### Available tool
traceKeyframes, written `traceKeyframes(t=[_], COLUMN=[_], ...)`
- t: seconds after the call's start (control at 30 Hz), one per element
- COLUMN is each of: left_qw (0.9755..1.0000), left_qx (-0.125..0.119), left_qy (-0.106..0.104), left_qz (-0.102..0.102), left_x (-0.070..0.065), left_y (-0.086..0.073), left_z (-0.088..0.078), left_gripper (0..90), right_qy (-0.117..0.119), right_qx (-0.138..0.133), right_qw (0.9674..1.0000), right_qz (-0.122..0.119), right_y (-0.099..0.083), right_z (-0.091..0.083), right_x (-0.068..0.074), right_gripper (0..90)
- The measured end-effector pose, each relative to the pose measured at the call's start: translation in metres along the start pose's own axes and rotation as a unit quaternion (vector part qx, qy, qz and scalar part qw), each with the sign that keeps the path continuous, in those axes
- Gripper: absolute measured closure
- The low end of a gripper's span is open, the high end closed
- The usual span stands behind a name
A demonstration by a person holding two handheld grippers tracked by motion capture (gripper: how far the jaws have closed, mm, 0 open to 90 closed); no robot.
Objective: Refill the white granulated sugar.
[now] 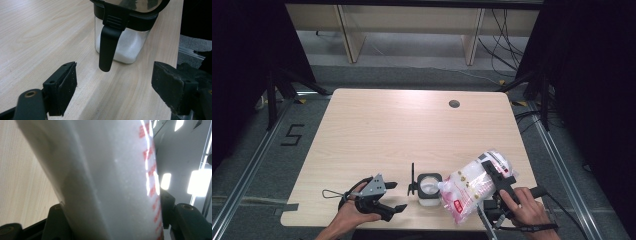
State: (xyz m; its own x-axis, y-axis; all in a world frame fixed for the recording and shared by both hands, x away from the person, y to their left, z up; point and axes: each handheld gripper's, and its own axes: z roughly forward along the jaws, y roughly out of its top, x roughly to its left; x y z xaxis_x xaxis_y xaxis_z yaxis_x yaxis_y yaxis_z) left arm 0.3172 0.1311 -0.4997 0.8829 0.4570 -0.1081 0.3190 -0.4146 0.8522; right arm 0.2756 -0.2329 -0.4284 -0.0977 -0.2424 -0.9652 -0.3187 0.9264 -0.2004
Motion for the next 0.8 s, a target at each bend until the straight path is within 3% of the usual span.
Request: traceKeyframes(t=[0.03,0.17,0.2,0.23,0.3,0.37,0.4,0.43,0.67,0.8], left_qw=[1.0000,1.0000,1.0000,1.0000,1.0000,1.0000,1.0000,1.0000,1.0000,1.0000], left_qx=[0.000,0.000,0.000,0.001,0.000,0.000,0.000,0.000,0.001,0.004], left_qy=[0.000,0.000,0.000,0.000,0.000,0.000,0.000,0.000,0.000,0.002], left_qz=[0.000,-0.001,-0.001,0.000,-0.001,-0.001,-0.001,-0.001,0.000,0.002], left_x=[-0.0001,-0.0003,-0.0002,-0.0001,-0.0003,-0.0003,-0.0003,-0.0003,-0.0002,0.0004], left_y=[0.0001,0.0001,0.0001,0.0001,0.0001,0.0001,0.0001,0.0001,0.0001,0.0002], left_z=[0.0000,0.0000,0.0000,0.0000,0.0001,0.0002,0.0001,0.0001,-0.0001,-0.0006], left_gripper=[20.0,20.0,20.1,20.0,20.0,20.0,20.0,20.1,20.0,20.0], right_qy=[0.004,0.020,-0.014,0.021,0.022,0.019,-0.001,-0.003,-0.006,0.009], right_qx=[0.007,0.016,-0.003,0.019,0.020,0.017,0.004,0.002,0.000,0.013], right_qw=[0.9998,0.9997,0.9999,0.9996,0.9995,0.9997,1.0000,1.0000,1.0000,0.9999], right_qz=[0.019,0.001,0.004,0.010,0.006,0.004,0.005,0.006,0.004,0.003], right_y=[-0.0001,0.0016,0.0002,0.0017,0.0017,0.0014,0.0005,0.0003,0.0007,0.0013], right_z=[-0.0008,-0.0020,0.0001,-0.0024,-0.0026,-0.0025,-0.0007,-0.0005,-0.0003,-0.0024], right_x=[0.0030,-0.0014,0.0016,-0.0001,-0.0009,-0.0008,0.0011,0.0014,0.0013,-0.0004], right_gripper=[42.8,42.8,42.8,42.9,42.9,42.9,42.9,42.9,42.9,43.0])
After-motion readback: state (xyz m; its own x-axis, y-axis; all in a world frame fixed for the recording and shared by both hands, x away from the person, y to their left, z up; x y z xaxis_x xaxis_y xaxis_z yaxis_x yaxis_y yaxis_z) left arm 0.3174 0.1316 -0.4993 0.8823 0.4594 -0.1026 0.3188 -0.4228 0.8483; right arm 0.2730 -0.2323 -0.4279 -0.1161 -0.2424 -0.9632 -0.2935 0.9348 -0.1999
